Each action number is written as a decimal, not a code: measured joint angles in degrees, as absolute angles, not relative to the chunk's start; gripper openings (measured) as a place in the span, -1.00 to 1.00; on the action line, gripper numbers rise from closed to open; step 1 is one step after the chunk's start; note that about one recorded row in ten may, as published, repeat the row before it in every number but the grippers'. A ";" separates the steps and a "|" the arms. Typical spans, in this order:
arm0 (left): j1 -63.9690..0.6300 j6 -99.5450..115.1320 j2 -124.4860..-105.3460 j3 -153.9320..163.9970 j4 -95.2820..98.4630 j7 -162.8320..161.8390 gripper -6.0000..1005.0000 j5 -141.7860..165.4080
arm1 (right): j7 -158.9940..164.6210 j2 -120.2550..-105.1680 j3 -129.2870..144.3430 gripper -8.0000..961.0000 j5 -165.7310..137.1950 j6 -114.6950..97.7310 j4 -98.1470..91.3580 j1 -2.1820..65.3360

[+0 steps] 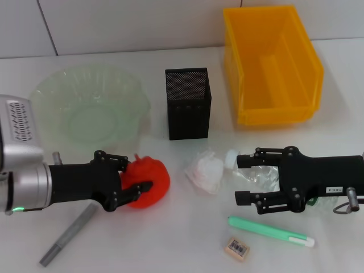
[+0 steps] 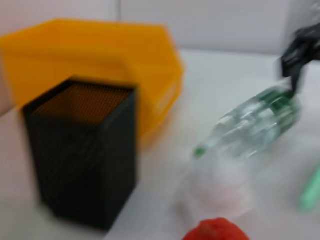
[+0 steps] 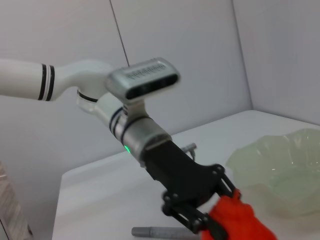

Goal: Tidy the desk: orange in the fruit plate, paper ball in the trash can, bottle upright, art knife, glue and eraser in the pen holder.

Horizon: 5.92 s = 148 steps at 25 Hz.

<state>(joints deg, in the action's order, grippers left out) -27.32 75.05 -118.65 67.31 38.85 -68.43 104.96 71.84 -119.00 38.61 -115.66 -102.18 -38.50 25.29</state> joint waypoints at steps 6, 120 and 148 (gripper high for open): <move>-23.09 86.13 -118.42 59.17 46.85 -65.14 -0.44 99.05 | 71.90 -119.00 38.33 0.65 -115.65 -102.24 -38.50 25.22; -20.22 98.09 -117.00 50.71 37.18 -61.63 0.72 102.57 | 140.76 -119.69 88.61 0.64 -143.16 -81.83 -56.55 52.22; -19.89 98.34 -116.98 51.33 37.18 -61.52 0.72 102.56 | 143.75 -119.31 80.58 -0.10 -141.48 -90.38 -69.90 48.50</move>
<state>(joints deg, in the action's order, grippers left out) -19.89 98.34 -116.98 51.33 37.18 -61.52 102.56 143.75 -119.31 80.58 -141.48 -90.38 -69.90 48.50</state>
